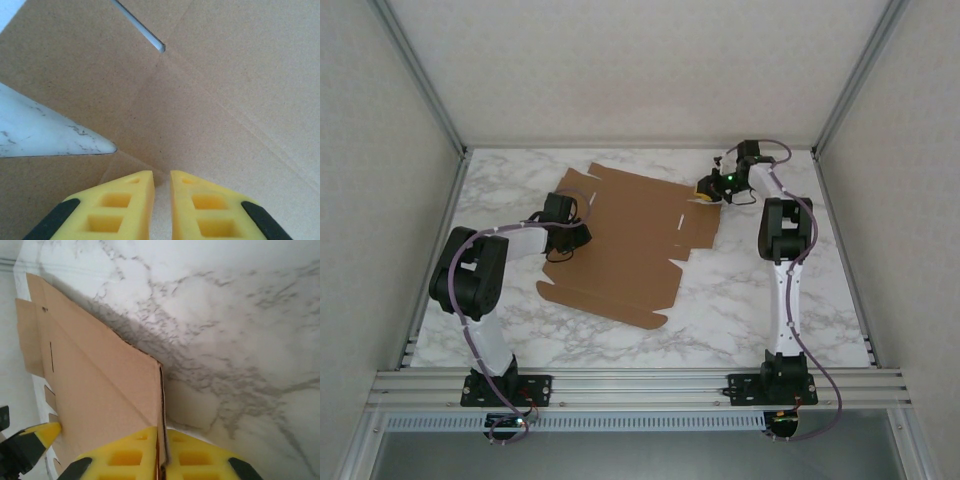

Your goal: Fold the paper box

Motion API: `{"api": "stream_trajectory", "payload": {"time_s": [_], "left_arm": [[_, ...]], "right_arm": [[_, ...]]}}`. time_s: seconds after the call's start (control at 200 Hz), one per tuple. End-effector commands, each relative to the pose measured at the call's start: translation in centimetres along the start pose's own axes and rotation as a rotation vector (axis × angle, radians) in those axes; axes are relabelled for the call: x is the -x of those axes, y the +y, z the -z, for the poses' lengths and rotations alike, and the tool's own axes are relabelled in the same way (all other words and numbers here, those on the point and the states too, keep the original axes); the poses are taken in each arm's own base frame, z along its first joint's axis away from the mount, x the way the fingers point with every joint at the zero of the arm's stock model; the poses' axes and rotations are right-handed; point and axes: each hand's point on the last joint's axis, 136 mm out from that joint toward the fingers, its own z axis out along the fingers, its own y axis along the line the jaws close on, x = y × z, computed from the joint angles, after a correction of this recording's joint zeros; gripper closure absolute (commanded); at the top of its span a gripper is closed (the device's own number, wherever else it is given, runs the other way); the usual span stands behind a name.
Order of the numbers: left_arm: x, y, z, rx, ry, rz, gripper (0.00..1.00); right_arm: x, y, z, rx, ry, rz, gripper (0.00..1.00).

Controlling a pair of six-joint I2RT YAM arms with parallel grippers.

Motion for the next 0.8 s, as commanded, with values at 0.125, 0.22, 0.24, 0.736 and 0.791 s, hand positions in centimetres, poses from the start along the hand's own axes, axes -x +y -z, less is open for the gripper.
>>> {"api": "stream_trajectory", "payload": {"time_s": [0.125, 0.22, 0.24, 0.736, 0.791], "left_arm": [[1.5, -0.4, 3.1, 0.017, 0.009, 0.014, 0.77], [3.9, -3.0, 5.4, -0.061, -0.029, 0.037, 0.75], [4.4, -3.8, 6.0, -0.089, -0.033, 0.043, 0.74], [9.9, -18.2, 7.4, -0.355, 0.089, 0.373, 0.28], [9.8, -19.1, 6.5, -0.341, 0.111, 0.404, 0.26]], "right_arm": [[1.0, 6.2, 3.6, 0.051, -0.180, 0.235, 0.95], [0.9, 8.0, 5.0, 0.091, -0.260, 0.332, 0.93], [0.8, 8.3, 5.1, 0.098, -0.277, 0.352, 0.92], [-2.5, 13.0, 8.6, -0.078, -0.525, 0.823, 0.89], [-2.5, 13.3, 9.0, -0.103, -0.547, 0.843, 0.89]]}}
